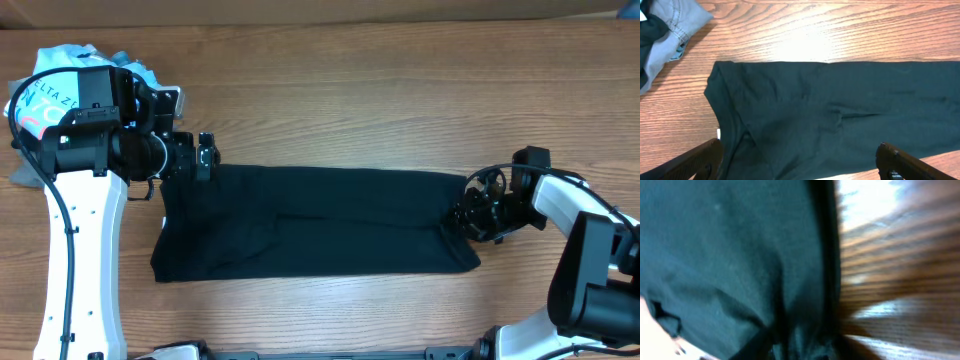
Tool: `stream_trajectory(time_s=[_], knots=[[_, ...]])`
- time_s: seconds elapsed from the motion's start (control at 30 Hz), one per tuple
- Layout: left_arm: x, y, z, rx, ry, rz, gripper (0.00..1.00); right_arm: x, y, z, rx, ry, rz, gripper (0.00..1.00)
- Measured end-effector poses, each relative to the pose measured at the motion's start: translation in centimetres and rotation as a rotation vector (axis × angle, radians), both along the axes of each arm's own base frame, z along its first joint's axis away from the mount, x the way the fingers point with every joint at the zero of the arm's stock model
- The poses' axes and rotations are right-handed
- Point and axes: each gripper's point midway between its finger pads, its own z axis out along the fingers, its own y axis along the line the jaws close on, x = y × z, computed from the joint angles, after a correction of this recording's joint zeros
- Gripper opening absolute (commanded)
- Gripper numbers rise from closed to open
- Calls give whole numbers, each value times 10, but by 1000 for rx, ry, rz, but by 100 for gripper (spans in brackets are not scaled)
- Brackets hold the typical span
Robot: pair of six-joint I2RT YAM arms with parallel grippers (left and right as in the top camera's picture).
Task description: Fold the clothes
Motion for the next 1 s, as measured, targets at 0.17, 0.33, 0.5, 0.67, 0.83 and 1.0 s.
stream_trajectory(time_s=[0.17,0.33,0.5,0.67,0.83,1.0], knots=[[-1,0,-1,-1,6,0,100,-2,-5,-3,-17,28,-27,7],[-2,0,-1,-1,10,0,100,0,-26,2,-72,83,-74,4],[-3,0,-1,-2,13,0,100,21,-70,28,-162,77,-164,4],[-3,0,-1,-2,14,0,100,42,-96,64,-213,33,-212,4],[-3,0,-1,-2,14,0,100,56,-88,95,-218,-16,-183,4],[-3,0,-1,-2,14,0,100,60,-44,108,-194,-31,-80,4]])
